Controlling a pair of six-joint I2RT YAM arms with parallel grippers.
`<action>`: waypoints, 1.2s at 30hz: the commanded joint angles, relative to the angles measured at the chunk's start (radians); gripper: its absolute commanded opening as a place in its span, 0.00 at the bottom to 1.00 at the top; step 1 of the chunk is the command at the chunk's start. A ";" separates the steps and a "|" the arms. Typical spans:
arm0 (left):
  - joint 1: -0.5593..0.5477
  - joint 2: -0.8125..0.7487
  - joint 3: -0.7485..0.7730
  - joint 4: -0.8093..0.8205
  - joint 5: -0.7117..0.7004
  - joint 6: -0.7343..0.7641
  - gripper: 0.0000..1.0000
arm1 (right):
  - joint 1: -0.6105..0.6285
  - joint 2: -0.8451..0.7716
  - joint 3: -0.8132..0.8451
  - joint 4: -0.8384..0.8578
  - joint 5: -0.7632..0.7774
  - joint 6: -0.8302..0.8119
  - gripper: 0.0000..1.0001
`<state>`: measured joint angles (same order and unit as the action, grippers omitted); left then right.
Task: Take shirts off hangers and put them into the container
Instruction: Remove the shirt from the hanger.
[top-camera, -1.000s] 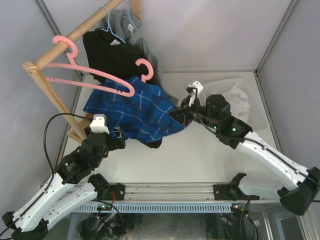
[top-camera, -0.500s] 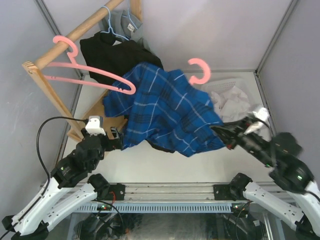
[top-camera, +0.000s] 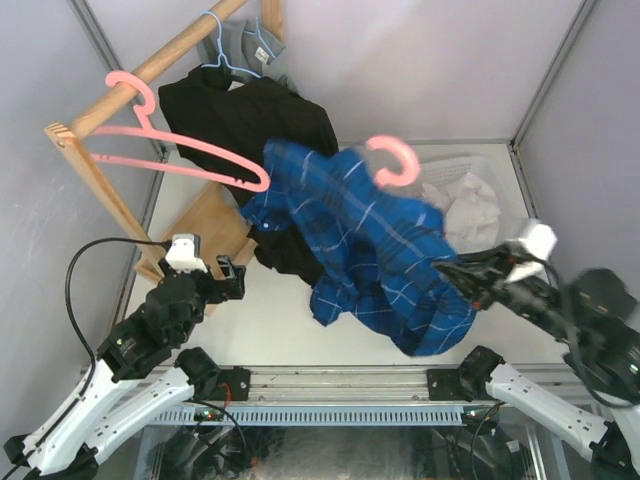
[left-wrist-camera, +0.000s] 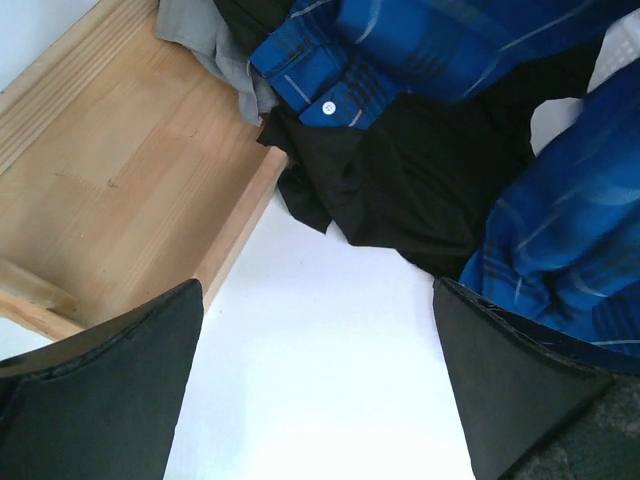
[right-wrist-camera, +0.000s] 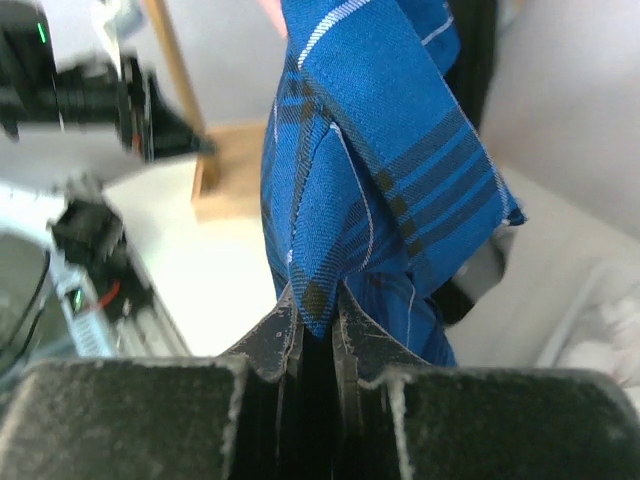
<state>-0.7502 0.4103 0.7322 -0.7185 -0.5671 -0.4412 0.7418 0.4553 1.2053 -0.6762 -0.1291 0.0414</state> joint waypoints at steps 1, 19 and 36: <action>0.002 -0.036 -0.022 0.043 0.052 0.003 1.00 | 0.001 0.112 -0.093 -0.071 -0.200 -0.028 0.00; 0.002 -0.001 0.100 0.181 0.480 -0.091 0.94 | 0.012 0.417 -0.235 0.142 -0.559 0.070 0.00; -0.070 0.140 -0.007 0.320 0.279 -0.193 0.77 | 0.098 0.562 -0.234 0.311 -0.496 0.184 0.00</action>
<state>-0.7845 0.5133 0.7380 -0.4759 -0.1932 -0.6159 0.8257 1.0252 0.9501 -0.4824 -0.6064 0.2062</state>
